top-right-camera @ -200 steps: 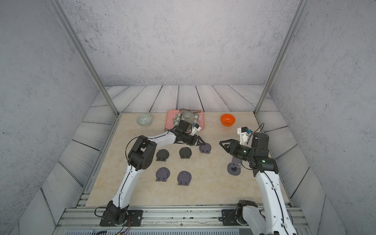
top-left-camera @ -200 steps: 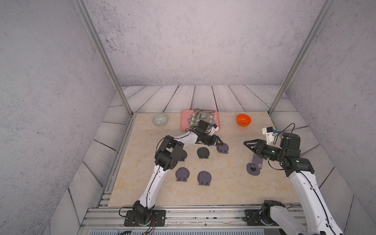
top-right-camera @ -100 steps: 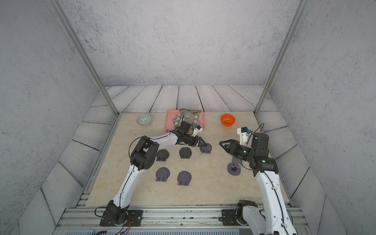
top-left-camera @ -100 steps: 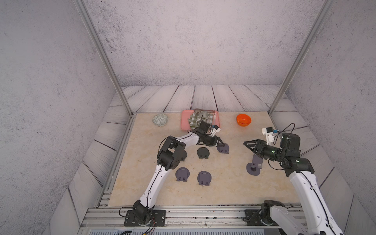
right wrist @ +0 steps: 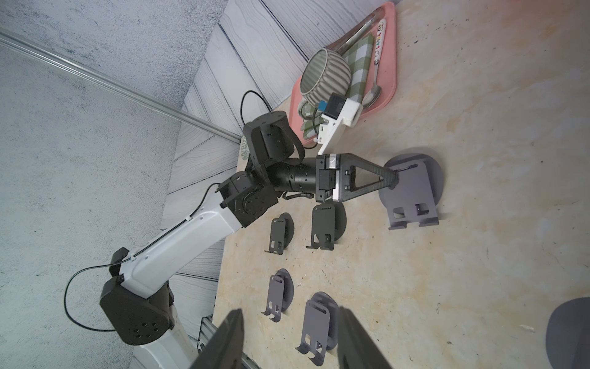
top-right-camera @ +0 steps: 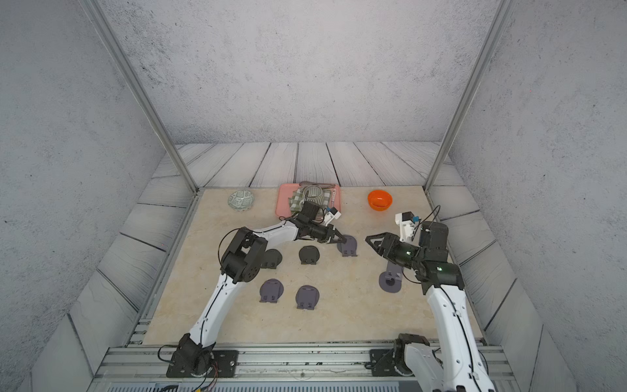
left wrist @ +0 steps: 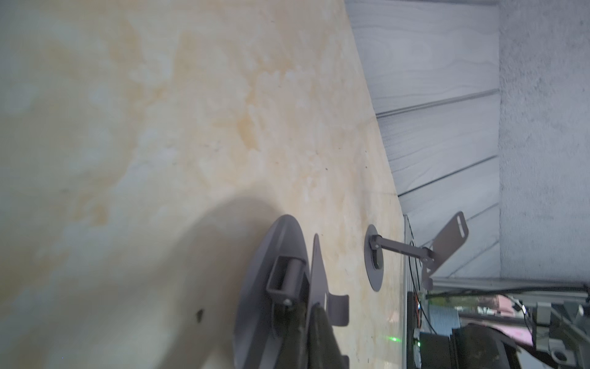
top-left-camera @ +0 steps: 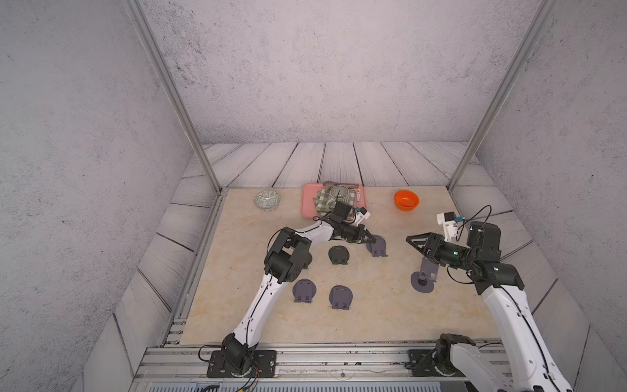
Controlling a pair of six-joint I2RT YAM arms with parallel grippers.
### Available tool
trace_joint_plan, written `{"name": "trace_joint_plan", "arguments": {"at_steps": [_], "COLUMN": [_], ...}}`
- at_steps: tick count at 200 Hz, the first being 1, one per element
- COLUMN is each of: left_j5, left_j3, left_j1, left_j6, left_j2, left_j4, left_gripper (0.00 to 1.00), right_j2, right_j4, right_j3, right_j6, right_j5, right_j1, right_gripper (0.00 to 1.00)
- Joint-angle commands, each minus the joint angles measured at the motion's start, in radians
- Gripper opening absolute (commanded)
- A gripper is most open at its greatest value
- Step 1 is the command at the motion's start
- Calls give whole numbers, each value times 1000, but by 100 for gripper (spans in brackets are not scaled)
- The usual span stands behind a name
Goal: Open the phone stand
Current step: Pick up the phone stand at the center of the board.
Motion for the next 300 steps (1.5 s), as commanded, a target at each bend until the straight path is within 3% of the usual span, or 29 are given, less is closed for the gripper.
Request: {"name": "trace_joint_plan", "arguments": {"at_steps": [1,48,126,167,215,245,278,300], "left_j5": [-56,-43,86,265,347,324,302,305], "left_j3": [-20,-98,-428,-610,-759,-820,-848,-860], "left_j1": [-5,2,69,70,69,69,69,69], "left_j6": [27,18,-199,-398,-345,-285,-275,-280], "left_j2": [32,-59,-535,-741,-983,-1119,-1176,-1188], "left_j4": [-53,-5,247,467,355,261,221,220], "left_gripper": [0,0,0,0,0,0,0,0], "right_j2": [-6,-19,-57,-113,-147,-123,-74,-44], "right_j4": [-13,-9,-103,-79,64,117,177,216], "right_j3": [-1,7,52,42,36,43,49,46], "right_j6": [-15,-6,-33,3,109,121,119,129], "right_j5": [-9,-12,-58,-106,-144,-144,-35,20], "right_j1": [4,3,5,26,100,180,412,490], "right_gripper": [51,51,51,51,53,53,53,52]}}
